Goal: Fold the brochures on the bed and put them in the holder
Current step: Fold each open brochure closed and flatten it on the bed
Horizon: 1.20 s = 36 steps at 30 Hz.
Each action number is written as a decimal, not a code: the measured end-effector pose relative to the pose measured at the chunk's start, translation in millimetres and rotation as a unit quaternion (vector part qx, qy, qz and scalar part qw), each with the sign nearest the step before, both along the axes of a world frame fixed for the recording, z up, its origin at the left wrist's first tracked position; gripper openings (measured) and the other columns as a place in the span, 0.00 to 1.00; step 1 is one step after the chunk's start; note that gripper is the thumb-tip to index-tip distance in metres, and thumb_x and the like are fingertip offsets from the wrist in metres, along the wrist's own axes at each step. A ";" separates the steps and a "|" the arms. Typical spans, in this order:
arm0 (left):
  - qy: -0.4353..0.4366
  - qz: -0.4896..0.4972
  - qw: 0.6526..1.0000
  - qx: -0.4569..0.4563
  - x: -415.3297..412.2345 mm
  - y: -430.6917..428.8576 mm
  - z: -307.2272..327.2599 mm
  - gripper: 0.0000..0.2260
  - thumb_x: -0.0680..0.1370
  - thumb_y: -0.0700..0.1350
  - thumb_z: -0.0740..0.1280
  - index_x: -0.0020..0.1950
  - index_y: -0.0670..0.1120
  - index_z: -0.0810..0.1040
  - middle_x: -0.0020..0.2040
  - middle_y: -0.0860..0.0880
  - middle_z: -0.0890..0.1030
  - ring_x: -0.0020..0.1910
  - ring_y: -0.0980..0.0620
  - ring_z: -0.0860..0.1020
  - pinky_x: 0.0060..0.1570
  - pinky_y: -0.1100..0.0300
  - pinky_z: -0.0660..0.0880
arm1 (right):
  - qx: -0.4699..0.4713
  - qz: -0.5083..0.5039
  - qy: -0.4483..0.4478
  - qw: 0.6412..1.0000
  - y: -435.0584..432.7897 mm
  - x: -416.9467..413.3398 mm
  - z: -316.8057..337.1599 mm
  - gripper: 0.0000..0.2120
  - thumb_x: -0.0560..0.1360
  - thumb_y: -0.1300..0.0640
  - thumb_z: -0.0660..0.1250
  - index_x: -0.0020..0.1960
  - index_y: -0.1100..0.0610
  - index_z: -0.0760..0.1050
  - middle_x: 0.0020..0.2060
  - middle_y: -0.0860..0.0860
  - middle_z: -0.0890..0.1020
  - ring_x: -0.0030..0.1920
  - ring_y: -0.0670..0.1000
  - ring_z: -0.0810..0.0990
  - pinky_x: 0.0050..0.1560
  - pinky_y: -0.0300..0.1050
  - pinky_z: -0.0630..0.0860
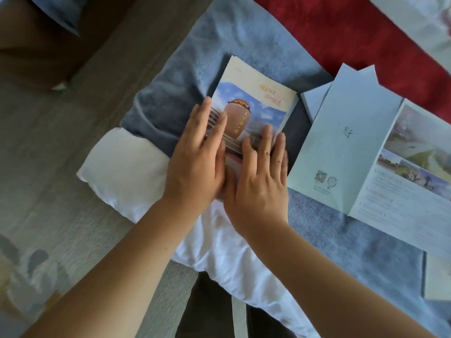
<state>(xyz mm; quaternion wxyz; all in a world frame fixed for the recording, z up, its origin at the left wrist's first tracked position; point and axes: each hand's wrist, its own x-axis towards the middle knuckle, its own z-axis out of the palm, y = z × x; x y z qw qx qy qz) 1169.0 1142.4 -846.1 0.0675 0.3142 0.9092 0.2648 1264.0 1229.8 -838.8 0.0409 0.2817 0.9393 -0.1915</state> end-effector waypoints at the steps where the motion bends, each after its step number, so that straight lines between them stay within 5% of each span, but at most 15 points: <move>1: 0.021 -0.015 1.000 -0.017 0.5 -1.2 -5.1 0.20 0.86 0.41 0.59 0.78 0.39 0.68 0.80 0.35 0.61 0.81 0.36 0.59 0.77 0.44 0.63 | 0.001 0.002 0.002 1.000 1.3 -0.6 -1.5 0.28 0.84 0.48 0.54 0.80 0.62 0.63 0.82 0.64 0.53 0.83 0.64 0.48 0.82 0.58 0.47; 7: 0.097 -0.037 0.986 -0.133 4.2 -2.8 -25.4 0.24 0.87 0.50 0.51 0.84 0.48 0.58 0.84 0.47 0.55 0.83 0.42 0.51 0.81 0.45 0.51 | 0.028 0.017 -0.010 0.999 0.0 -2.0 -13.8 0.32 0.85 0.47 0.48 0.83 0.64 0.54 0.82 0.63 0.52 0.83 0.60 0.49 0.83 0.54 0.44; 11: 0.101 -0.033 0.981 -0.161 0.1 0.7 -33.7 0.25 0.87 0.51 0.49 0.84 0.49 0.55 0.84 0.48 0.54 0.83 0.43 0.51 0.81 0.46 0.49 | 0.021 0.011 -0.036 0.999 1.2 -10.7 -19.5 0.30 0.87 0.49 0.49 0.83 0.62 0.51 0.83 0.60 0.50 0.83 0.58 0.48 0.81 0.50 0.39; 17: 0.113 -0.028 0.977 -0.177 0.6 2.5 -37.9 0.25 0.86 0.52 0.48 0.84 0.49 0.55 0.84 0.48 0.54 0.83 0.43 0.51 0.81 0.46 0.48 | -0.022 0.023 -0.090 0.995 5.0 -13.6 -17.0 0.30 0.85 0.47 0.37 0.84 0.59 0.40 0.83 0.57 0.42 0.83 0.55 0.39 0.78 0.47 0.29; 21: 0.106 -0.036 0.974 -0.199 0.2 2.5 -29.8 0.26 0.86 0.51 0.51 0.84 0.49 0.55 0.84 0.48 0.53 0.83 0.42 0.50 0.81 0.45 0.48 | -0.042 0.057 -0.132 0.989 9.3 -17.4 -3.4 0.30 0.84 0.51 0.35 0.83 0.60 0.35 0.82 0.60 0.37 0.82 0.58 0.35 0.78 0.53 0.31; 26: 0.095 -0.027 0.970 -0.220 4.9 7.0 -10.4 0.26 0.86 0.53 0.50 0.84 0.47 0.57 0.84 0.45 0.53 0.83 0.38 0.51 0.80 0.39 0.49 | -0.024 0.132 -0.069 0.989 42.2 7.5 18.0 0.33 0.82 0.57 0.48 0.83 0.63 0.42 0.82 0.62 0.39 0.83 0.61 0.40 0.80 0.54 0.32; 31: 0.095 -0.052 0.984 -0.143 53.2 64.9 15.6 0.27 0.87 0.55 0.49 0.83 0.44 0.57 0.84 0.40 0.53 0.82 0.37 0.53 0.79 0.37 0.46 | 0.029 0.071 -0.008 0.997 103.9 95.8 22.1 0.35 0.77 0.61 0.51 0.84 0.61 0.50 0.81 0.59 0.39 0.82 0.59 0.37 0.82 0.58 0.41; 36: 0.077 -0.180 0.974 -0.115 127.8 146.3 23.6 0.29 0.85 0.58 0.50 0.83 0.46 0.58 0.84 0.41 0.52 0.83 0.36 0.51 0.80 0.38 0.45 | 0.008 -0.091 -0.063 0.994 170.6 198.0 14.0 0.33 0.83 0.45 0.48 0.85 0.55 0.46 0.83 0.58 0.37 0.81 0.56 0.32 0.81 0.56 0.35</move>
